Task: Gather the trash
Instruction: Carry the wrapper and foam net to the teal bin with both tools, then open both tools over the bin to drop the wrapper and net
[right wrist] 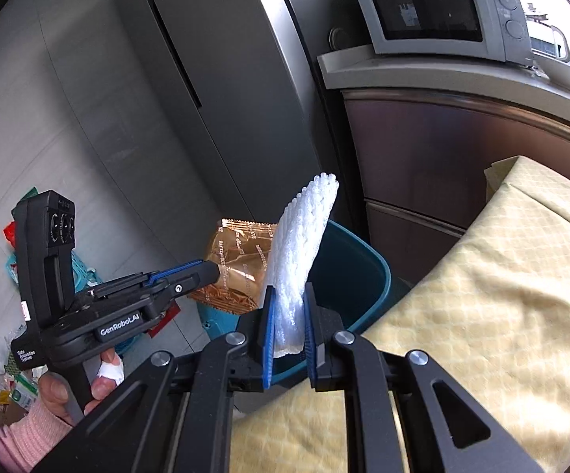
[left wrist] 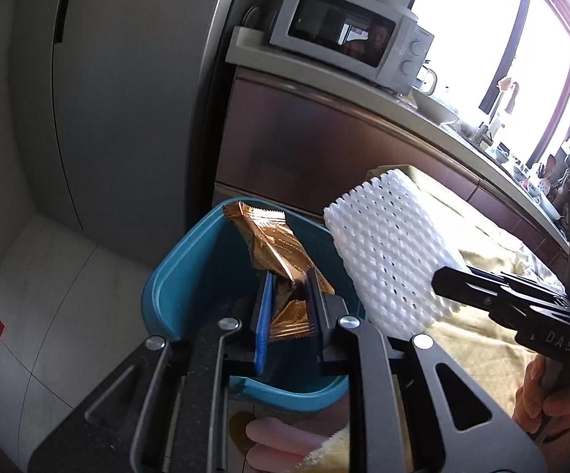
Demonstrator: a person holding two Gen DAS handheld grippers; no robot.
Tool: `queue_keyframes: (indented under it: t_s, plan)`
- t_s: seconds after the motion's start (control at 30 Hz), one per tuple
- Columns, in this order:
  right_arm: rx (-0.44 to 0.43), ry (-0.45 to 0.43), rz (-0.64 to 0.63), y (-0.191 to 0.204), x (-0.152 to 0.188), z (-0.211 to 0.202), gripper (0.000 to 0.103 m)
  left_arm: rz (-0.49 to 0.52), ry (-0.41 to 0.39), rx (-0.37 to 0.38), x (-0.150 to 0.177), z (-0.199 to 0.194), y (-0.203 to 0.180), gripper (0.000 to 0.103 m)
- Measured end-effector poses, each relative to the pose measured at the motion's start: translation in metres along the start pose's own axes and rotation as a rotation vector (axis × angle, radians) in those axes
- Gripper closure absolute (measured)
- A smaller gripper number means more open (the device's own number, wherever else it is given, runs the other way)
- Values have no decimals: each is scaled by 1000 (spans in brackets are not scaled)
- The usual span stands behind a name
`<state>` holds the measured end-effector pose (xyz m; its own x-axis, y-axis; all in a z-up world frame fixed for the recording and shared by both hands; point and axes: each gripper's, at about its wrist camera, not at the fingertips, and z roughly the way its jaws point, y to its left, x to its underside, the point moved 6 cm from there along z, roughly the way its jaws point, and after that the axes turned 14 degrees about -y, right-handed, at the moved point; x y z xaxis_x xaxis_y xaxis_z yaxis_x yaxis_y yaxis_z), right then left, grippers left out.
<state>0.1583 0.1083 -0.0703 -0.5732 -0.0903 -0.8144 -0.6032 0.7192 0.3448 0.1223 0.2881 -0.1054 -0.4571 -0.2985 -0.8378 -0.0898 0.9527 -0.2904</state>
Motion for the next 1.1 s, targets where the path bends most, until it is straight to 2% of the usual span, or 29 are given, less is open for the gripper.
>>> queue_keyframes:
  t_s: [0.37, 0.47, 0.57, 0.77, 0.93, 1.1]
  plan:
    - [48, 141, 15, 0, 15, 61, 89, -13, 51, -34, 16, 33, 13, 86]
    - [63, 166, 19, -2, 15, 71, 82, -14, 66, -43, 18, 43, 13, 86]
    - [70, 178, 37, -4, 16, 76, 77, -20, 80, -49, 24, 51, 14, 79]
    - [64, 141, 70, -9, 16, 61, 77, -22, 77, -52, 30, 52, 7, 68]
    - [40, 95, 101, -18, 12, 37, 75, 19, 17, -33, 23, 33, -9, 58]
    - [27, -7, 56, -14, 0, -17, 69, 92, -72, 55, 10, 2, -54, 45]
